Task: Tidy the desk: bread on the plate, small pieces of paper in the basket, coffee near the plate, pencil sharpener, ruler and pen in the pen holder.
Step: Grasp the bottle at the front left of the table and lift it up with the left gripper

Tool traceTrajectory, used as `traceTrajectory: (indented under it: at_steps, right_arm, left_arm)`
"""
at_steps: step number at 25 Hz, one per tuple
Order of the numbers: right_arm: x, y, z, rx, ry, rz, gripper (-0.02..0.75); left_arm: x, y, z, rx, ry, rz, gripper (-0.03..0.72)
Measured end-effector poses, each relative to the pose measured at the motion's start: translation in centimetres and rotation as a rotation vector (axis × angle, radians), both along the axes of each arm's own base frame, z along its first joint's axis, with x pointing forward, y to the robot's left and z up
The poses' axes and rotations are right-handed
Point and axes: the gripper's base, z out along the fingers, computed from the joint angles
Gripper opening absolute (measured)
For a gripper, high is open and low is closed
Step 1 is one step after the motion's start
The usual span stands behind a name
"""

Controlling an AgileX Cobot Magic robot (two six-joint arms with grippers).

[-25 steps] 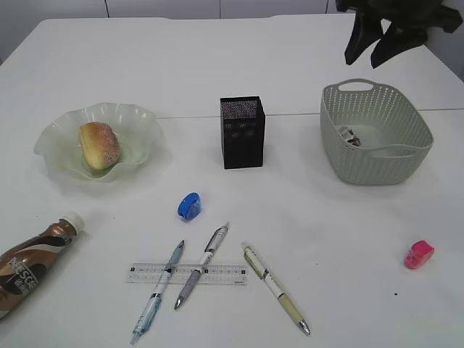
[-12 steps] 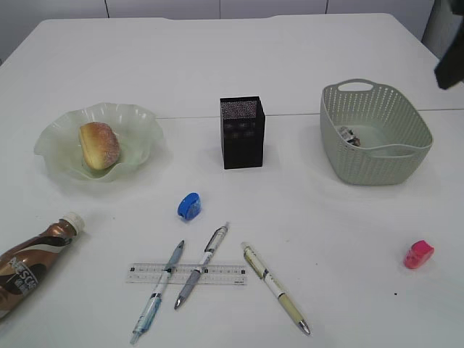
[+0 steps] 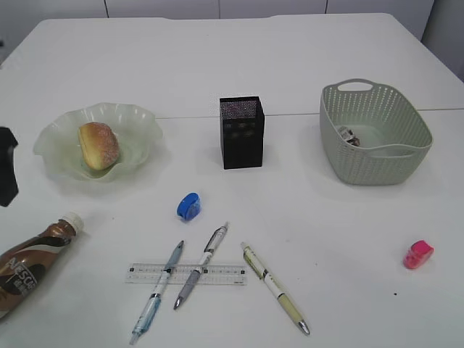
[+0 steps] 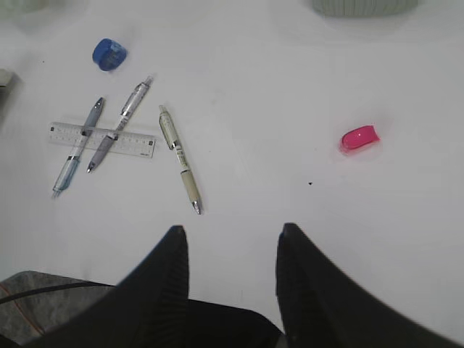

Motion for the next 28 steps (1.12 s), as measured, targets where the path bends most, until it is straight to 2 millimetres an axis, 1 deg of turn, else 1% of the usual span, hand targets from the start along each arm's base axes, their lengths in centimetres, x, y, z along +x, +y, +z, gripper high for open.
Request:
traceTrajectory:
  at_steps: [4, 6, 8, 17, 22, 28]
  right_arm:
    - [-1.3, -0.2, 0.6, 0.000, -0.049, 0.006, 0.329]
    - [-1.8, -0.2, 0.9, 0.001, -0.069, 0.008, 0.329]
    - [-2.2, -0.3, 1.1, 0.002, -0.082, 0.008, 0.329]
    - [-2.4, 0.0, 1.2, 0.030, -0.083, 0.017, 0.328]
    - [-2.4, 0.0, 1.2, 0.029, -0.084, 0.018, 0.328]
    - [-2.4, 0.0, 1.2, 0.029, -0.084, 0.018, 0.328]
  left_arm:
    - [2.2, 0.0, -3.6, 0.096, 0.096, -0.041, 0.587]
    - [2.8, 0.0, -5.0, 0.116, 0.133, -0.049, 0.586]
    - [3.2, -0.2, -5.9, 0.139, 0.156, -0.063, 0.586]
    - [4.1, -1.0, -8.5, 0.244, 0.216, -0.162, 0.586]
    - [4.5, -2.4, -9.4, 0.248, 0.207, -0.207, 0.586]
    - [5.7, -2.8, -10.5, 0.264, 0.194, -0.225, 0.586]
